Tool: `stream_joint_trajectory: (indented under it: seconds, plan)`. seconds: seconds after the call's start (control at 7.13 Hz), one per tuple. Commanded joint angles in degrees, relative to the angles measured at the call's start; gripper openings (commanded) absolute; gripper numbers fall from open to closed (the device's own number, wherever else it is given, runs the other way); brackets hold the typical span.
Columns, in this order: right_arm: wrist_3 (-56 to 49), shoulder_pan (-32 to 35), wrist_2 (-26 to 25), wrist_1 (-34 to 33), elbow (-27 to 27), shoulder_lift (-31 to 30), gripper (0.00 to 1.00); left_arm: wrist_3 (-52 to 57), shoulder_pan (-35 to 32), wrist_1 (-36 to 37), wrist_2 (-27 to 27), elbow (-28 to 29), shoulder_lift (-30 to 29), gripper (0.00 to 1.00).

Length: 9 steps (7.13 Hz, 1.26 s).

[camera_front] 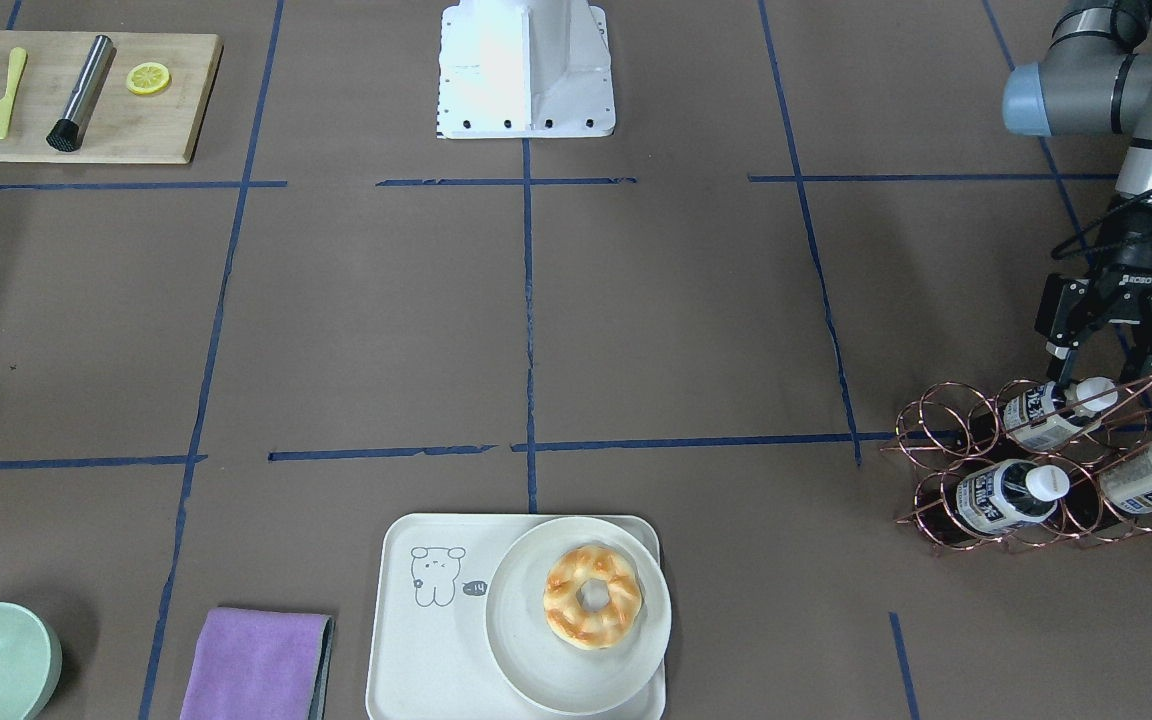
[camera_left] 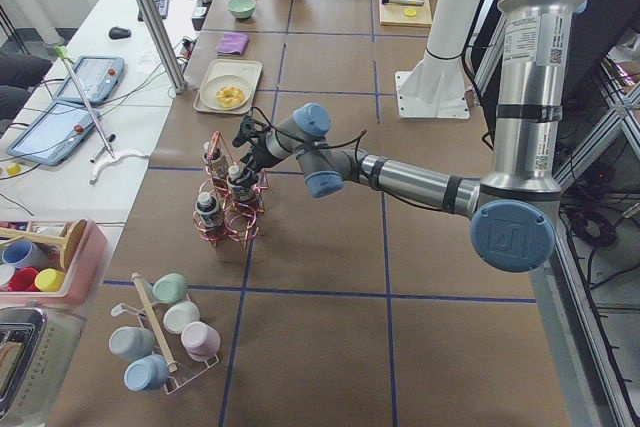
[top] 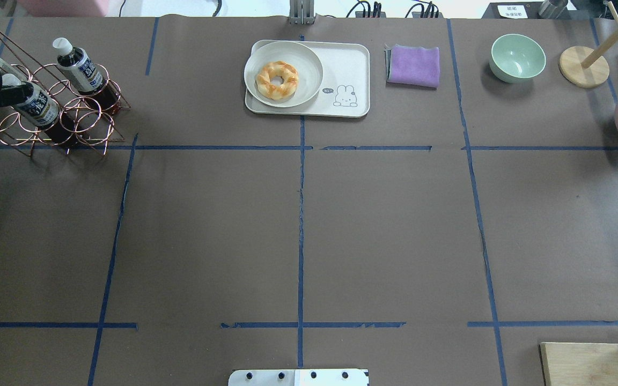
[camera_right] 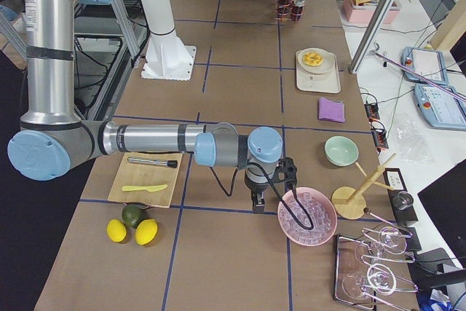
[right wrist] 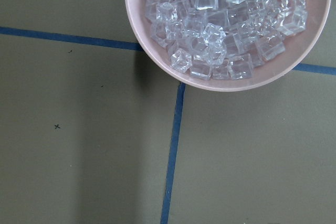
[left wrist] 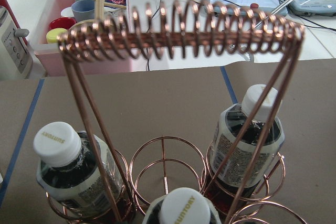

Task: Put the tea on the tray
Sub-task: 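Grasp the tea bottle with the left gripper and lift it out of the rack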

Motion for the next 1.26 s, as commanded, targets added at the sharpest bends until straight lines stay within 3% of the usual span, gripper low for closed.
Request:
stream_joint_trajectory:
  seconds: [0.0,1.12]
  plan:
    - [-0.02,0.00,0.00,0.01,0.00,0.00,1.00,0.02,0.12,0.12,-0.03,0.16,-0.22,0.79]
    - [0.06,0.00,0.00,0.01,0.17,0.00,1.00,0.46,0.03,0.21,-0.03,1.31,-1.63,0.72]
